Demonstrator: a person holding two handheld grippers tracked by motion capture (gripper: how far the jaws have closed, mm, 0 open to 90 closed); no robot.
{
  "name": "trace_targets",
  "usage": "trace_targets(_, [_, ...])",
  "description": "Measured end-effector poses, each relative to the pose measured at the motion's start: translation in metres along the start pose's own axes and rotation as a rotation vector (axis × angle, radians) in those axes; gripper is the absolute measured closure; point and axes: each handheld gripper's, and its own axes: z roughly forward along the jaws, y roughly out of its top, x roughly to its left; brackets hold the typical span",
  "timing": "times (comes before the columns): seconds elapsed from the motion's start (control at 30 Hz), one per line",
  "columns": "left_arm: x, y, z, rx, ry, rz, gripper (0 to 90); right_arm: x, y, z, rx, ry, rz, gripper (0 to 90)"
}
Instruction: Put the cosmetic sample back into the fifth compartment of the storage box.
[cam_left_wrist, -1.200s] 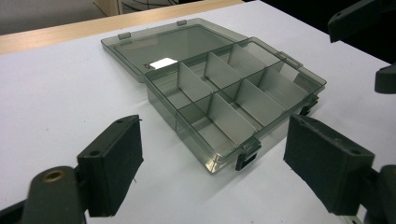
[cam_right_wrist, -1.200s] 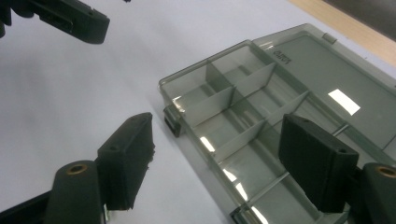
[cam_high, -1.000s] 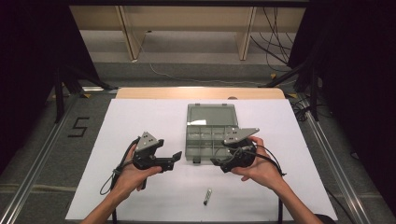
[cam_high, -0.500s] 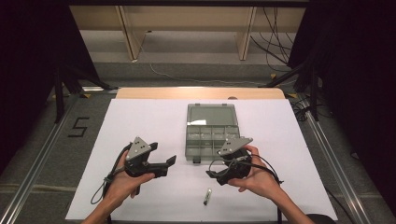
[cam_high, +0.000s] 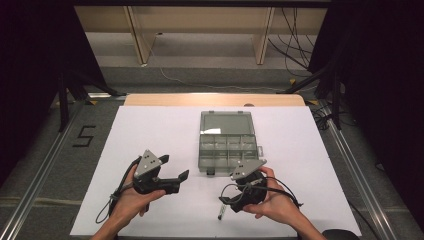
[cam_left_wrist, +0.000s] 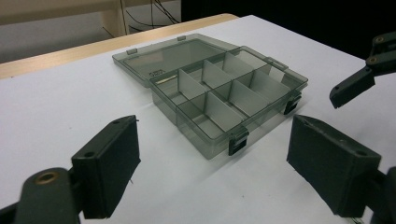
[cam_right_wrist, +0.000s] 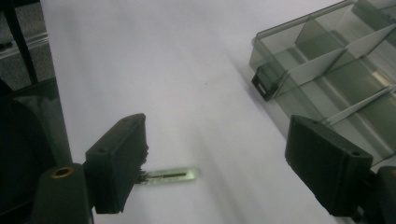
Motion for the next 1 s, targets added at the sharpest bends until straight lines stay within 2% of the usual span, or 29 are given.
trace_targets(0.2, [-0.002,-0.003,-0.008,-0.013,0.004,0.003,16.2,0.011,-0.005,0.005,0.031,0.004,0.004,20.0])
trace_targets(0.33, [-0.002,-0.004,-0.011,-0.030,0.013,0.008,16.1,0.017,-0.008,0.010,0.063,0.021,-0.016,18.6])
trace_targets(0.43, [-0.002,-0.005,-0.010,-0.048,0.013,-0.005,15.7,0.022,-0.011,0.017,0.092,0.035,-0.041,18.5])
trace_targets(0.47, [-0.001,-0.005,-0.009,-0.052,0.012,0.004,15.7,0.024,-0.011,0.019,0.101,0.044,-0.048,18.5])
trace_targets(0.6, [-0.001,-0.005,-0.009,-0.055,0.008,0.001,15.8,0.029,-0.014,0.026,0.130,0.054,-0.058,17.8])
trace_targets(0.83, [-0.001,-0.005,-0.011,-0.064,0.004,-0.002,15.8,0.028,-0.017,0.042,0.182,0.065,-0.072,18.2])
trace_targets(0.97, [-0.002,-0.005,-0.012,-0.072,0.002,-0.022,15.8,0.027,-0.017,0.046,0.184,0.072,-0.081,18.3])
trace_targets(1.0, [-0.002,-0.005,-0.012,-0.072,0.008,-0.012,15.8,0.026,-0.017,0.047,0.188,0.075,-0.082,18.3])
